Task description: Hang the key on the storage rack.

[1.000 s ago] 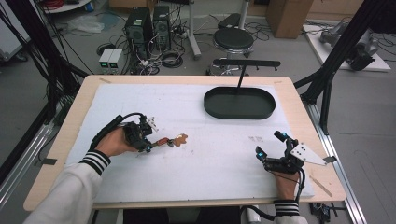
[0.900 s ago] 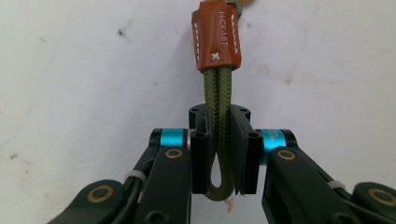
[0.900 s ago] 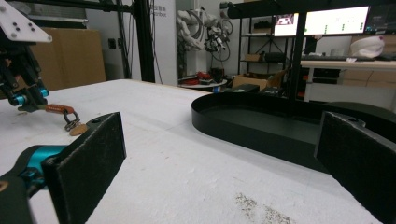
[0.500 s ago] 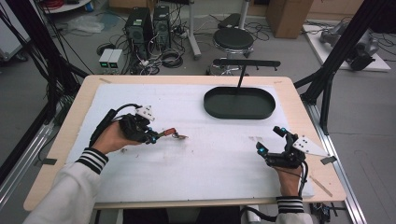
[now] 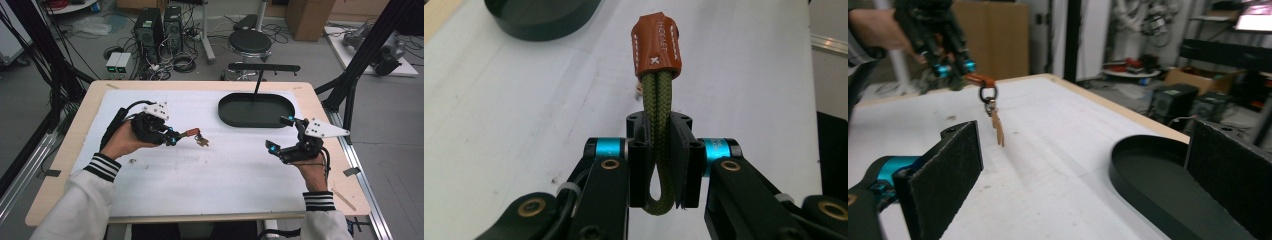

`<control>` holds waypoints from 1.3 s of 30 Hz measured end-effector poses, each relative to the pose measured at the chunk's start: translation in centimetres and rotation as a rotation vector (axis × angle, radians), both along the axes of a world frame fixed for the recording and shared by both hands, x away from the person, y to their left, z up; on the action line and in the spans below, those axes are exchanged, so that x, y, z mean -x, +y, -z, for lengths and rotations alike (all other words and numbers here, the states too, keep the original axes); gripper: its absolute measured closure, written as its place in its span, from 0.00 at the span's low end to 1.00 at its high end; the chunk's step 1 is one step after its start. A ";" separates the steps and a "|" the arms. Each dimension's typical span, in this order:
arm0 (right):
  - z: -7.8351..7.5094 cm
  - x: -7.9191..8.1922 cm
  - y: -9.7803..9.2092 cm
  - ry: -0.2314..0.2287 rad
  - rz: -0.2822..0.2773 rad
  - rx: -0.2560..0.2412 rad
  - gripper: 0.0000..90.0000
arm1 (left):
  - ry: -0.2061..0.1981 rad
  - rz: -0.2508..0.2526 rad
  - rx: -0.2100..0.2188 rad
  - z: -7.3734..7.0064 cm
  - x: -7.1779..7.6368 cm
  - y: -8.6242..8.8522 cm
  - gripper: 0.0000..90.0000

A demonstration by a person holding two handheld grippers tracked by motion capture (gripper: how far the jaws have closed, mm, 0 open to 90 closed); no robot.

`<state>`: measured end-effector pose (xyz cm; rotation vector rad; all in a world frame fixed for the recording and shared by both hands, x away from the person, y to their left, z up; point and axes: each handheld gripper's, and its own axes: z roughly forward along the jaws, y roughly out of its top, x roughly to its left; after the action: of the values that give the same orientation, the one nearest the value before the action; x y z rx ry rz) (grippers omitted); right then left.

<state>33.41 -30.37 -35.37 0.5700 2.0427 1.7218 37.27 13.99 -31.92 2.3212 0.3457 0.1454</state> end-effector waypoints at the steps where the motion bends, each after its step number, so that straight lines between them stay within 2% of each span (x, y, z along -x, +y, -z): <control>1: -0.4 -0.2 0.4 0.006 -0.024 0.011 0.01 | 0.001 0.008 0.004 -0.1 0.0 -0.2 0.88; 7: -2.4 -1.2 2.4 0.008 -0.105 0.098 0.01 | 0.003 0.037 0.032 -0.4 0.0 -1.1 0.88; 10: -2.9 -1.6 3.1 0.021 -0.138 0.105 0.01 | 0.005 0.057 0.040 -0.5 0.0 -1.5 0.88; 15: -3.6 -2.2 4.2 0.033 -0.191 0.144 0.01 | 0.010 0.090 0.041 -0.7 0.1 -2.4 0.88; 16: -3.8 -2.4 4.8 0.040 -0.239 0.151 0.01 | 0.016 0.097 0.041 -0.8 0.1 -2.6 0.88; 17: -3.8 -2.4 4.8 0.040 -0.239 0.151 0.01 | 0.012 0.105 0.041 -0.8 0.2 -2.8 0.88; 24: -4.7 -3.3 7.0 0.047 -0.311 0.240 0.01 | 0.002 0.133 0.042 -1.3 0.3 -4.1 0.88; 30: -5.6 -3.8 8.9 0.052 -0.380 0.295 0.01 | 0.002 0.149 0.033 -1.3 0.5 -4.7 0.88; 32: -5.7 -3.9 9.5 0.070 -0.400 0.308 0.01 | 0.002 0.155 0.033 -1.3 0.5 -4.9 0.88; 39: -5.6 -4.4 11.9 0.099 -0.466 0.412 0.01 | 0.002 0.166 0.017 -1.2 0.7 -5.2 0.88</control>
<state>37.79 -18.48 -29.82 0.0462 2.6611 1.4394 36.58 8.74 -30.77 2.3212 0.1535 0.0583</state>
